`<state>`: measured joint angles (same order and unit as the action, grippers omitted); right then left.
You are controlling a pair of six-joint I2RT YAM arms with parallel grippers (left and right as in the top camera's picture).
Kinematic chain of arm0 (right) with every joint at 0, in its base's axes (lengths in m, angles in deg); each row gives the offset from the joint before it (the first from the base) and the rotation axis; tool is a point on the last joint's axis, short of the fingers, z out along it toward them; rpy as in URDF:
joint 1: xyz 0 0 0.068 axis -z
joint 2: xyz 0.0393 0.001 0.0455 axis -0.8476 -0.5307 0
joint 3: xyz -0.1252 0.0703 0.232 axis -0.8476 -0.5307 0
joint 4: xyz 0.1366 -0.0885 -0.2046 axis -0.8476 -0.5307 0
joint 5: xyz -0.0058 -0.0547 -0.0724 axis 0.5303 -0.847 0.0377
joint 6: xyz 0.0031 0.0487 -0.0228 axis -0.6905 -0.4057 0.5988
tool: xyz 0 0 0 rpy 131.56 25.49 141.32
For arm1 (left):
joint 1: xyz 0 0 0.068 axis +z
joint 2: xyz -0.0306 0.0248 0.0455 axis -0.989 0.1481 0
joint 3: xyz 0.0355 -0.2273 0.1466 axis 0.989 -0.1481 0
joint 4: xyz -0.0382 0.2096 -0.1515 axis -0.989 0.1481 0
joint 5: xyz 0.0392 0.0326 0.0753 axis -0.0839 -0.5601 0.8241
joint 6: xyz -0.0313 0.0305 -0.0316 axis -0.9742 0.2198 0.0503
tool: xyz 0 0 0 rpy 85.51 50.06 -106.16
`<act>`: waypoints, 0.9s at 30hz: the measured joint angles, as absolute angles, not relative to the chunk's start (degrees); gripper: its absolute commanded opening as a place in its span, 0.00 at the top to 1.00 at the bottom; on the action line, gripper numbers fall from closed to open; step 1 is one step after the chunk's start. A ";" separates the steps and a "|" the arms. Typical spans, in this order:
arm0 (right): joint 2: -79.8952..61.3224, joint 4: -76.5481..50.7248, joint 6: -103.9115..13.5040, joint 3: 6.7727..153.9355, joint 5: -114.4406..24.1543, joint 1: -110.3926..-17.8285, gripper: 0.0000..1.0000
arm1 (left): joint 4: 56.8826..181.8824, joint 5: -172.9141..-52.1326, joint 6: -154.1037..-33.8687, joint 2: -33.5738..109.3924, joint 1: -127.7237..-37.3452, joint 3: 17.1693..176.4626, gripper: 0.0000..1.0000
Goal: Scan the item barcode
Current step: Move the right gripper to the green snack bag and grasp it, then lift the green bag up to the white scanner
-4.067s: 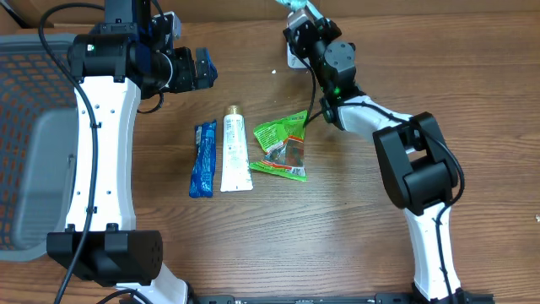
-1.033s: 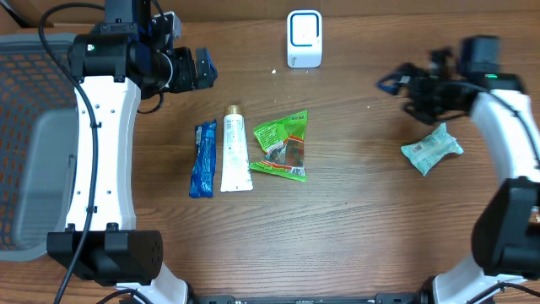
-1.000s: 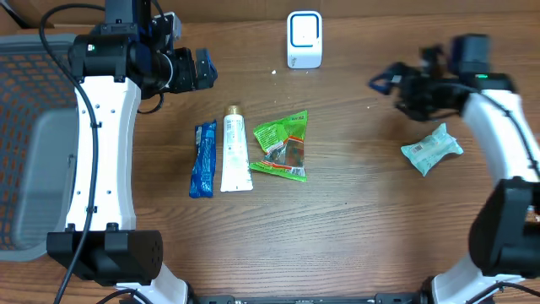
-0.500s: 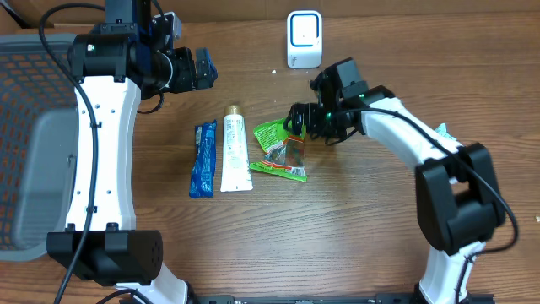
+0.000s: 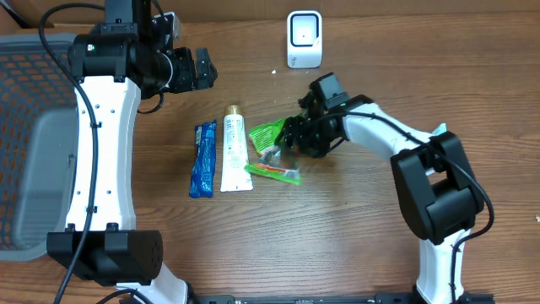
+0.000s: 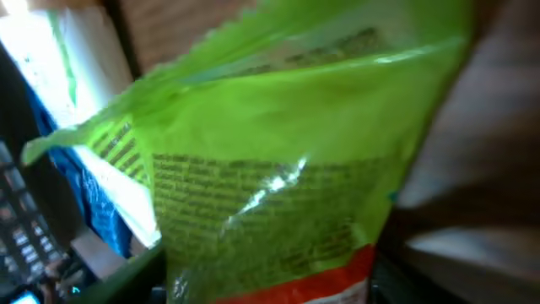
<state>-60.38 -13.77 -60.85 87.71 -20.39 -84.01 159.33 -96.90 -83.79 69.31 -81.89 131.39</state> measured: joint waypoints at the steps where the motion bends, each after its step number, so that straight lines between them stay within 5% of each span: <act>1: -60.84 -13.77 -62.69 87.75 -20.35 -85.21 0.83 | 159.33 -96.90 -83.79 69.31 -81.89 131.39 0.00; 3: -61.21 -13.86 -65.07 87.73 -20.76 -86.63 0.96 | 159.30 -96.90 -83.79 69.31 -81.89 131.39 0.00; 15: -55.59 -38.74 -88.52 89.20 -20.28 -77.76 0.96 | 159.33 -96.90 -83.79 69.31 -81.89 131.39 0.00; 27: -32.79 -33.25 -107.32 90.03 -8.57 -73.28 0.96 | 159.33 -96.90 -83.79 69.31 -81.89 131.39 0.00</act>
<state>-32.79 -33.25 -107.32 90.03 -8.57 -73.28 159.33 -96.90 -83.79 69.31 -81.89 131.39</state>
